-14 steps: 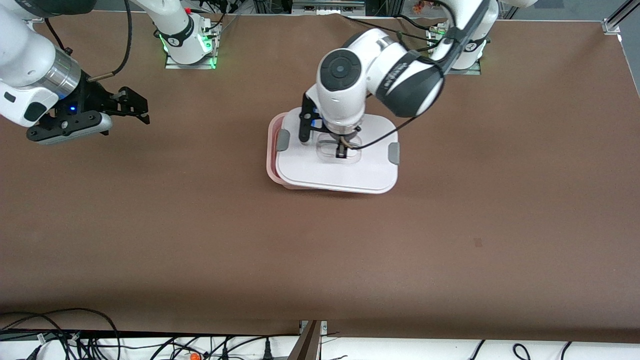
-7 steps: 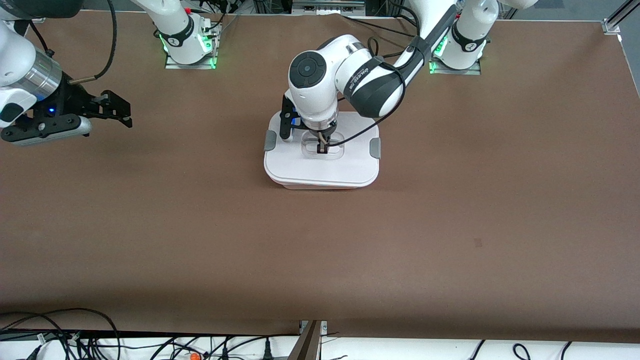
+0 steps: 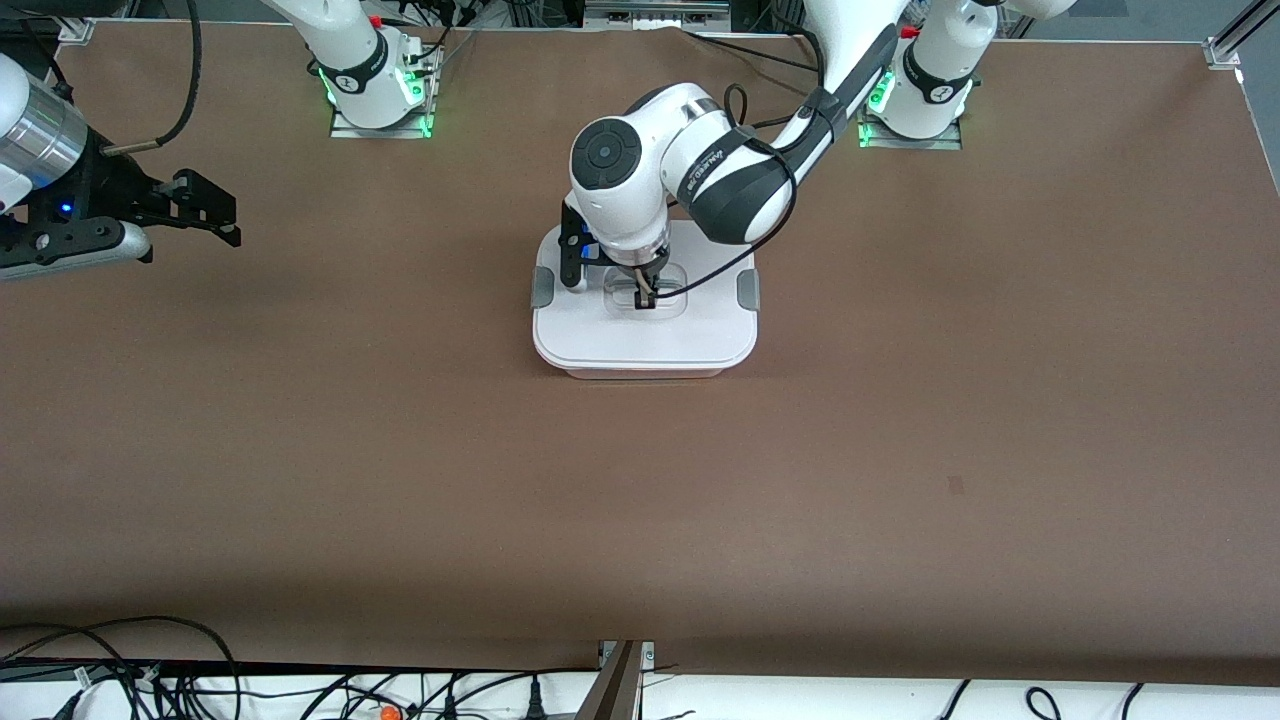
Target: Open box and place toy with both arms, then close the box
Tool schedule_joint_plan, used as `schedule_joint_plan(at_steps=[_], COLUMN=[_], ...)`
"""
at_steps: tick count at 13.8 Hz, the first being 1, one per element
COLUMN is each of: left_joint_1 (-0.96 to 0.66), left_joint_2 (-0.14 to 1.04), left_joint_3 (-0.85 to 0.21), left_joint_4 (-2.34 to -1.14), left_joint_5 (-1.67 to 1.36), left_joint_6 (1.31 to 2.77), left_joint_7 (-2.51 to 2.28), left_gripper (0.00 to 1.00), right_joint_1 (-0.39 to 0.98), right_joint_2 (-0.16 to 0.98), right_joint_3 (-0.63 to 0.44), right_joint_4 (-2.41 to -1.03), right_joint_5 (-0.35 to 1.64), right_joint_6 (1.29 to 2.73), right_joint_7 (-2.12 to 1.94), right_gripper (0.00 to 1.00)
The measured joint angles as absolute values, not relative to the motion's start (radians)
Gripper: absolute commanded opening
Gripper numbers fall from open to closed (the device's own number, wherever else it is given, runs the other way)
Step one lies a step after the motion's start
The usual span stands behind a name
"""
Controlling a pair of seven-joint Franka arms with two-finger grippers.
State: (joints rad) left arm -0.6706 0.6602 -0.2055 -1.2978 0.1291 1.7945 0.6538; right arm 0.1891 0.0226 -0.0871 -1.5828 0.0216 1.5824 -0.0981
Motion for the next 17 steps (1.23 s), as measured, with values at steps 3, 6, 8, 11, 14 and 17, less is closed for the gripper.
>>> schedule_joint_plan(at_steps=[3,6,8,11,14,17], left_joint_1=[-0.683,-0.696,-0.700,-0.694,-0.635,-0.512], left_joint_2=[0.667,0.667,0.668,0.667,0.650,0.628], left_joint_3=[-0.203,-0.199,-0.199,-0.184,-0.165,-0.162], left_joint_4=[-1.298,-1.297,-1.298,-1.289,-1.217,-1.129], left_joint_5=[0.131,0.160,0.171,0.172,0.172,0.172], left_joint_6=[1.796,1.797,1.796,1.790,1.748,1.725], left_joint_7=[0.644,0.614,0.596,0.589,0.583,0.583], left_gripper=[0.00,0.87,1.00,1.00,1.00,1.00], right_joint_1=[0.189,0.188,0.188,0.188,0.188,0.188], right_joint_2=[0.024,0.030,0.031,0.031,0.031,0.031], right_joint_3=[-0.088,-0.089,-0.090,-0.090,-0.090,-0.090], right_joint_4=[-1.583,-1.583,-1.583,-1.583,-1.582,-1.582], right_joint_5=[0.022,0.022,0.022,0.022,0.022,0.022], right_joint_6=[1.581,1.579,1.579,1.579,1.579,1.578], right_joint_7=[-0.098,-0.098,-0.098,-0.098,-0.098,-0.098], right_gripper=[1.00,1.00,1.00,1.00,1.00,1.00])
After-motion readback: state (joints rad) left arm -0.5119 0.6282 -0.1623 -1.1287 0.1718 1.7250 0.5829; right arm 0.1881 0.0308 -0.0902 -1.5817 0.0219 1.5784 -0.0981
